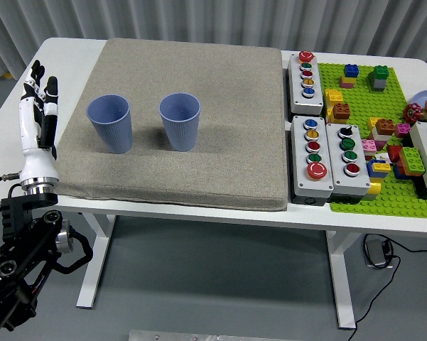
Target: Pick cup pour cup place
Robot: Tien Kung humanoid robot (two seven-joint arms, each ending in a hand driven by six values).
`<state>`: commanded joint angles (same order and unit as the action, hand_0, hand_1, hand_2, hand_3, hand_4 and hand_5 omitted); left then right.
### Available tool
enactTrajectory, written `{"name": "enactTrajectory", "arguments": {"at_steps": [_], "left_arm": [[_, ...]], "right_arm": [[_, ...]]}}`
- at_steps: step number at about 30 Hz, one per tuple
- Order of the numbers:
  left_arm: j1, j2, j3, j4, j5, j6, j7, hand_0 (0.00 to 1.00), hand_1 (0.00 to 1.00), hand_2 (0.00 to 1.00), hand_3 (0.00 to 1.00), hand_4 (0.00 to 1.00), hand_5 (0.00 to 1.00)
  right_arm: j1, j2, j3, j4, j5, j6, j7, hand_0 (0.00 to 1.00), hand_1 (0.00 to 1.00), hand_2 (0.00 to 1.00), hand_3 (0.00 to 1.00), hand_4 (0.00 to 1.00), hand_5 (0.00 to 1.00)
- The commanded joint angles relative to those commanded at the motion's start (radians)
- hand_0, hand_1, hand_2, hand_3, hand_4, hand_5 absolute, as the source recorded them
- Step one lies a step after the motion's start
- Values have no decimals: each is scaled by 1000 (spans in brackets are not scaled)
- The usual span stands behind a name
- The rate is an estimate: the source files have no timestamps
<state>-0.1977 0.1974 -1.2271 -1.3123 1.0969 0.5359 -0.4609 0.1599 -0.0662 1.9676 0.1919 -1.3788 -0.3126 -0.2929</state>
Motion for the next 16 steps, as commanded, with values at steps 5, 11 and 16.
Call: {"name": "enactTrajectory", "arguments": {"at_steps": [5, 11, 16], "left_arm": [[-17, 13, 11, 0, 13, 2, 5, 853, 873, 998, 985, 913, 998], [-27, 11, 10, 3, 12, 2, 7, 853, 874, 998, 984, 911, 998], [-31, 12, -2, 3, 17, 2, 10, 853, 874, 998, 983, 909, 998]], "right_arm": [[10, 2, -13, -3, 24, -2, 0, 672, 595, 560, 572, 2, 95], [17, 5, -13, -3, 23, -4, 1, 672, 595, 560, 571, 2, 96], [22, 9, -4, -3, -1, -3, 2, 672, 595, 558, 571, 2, 98]]}}
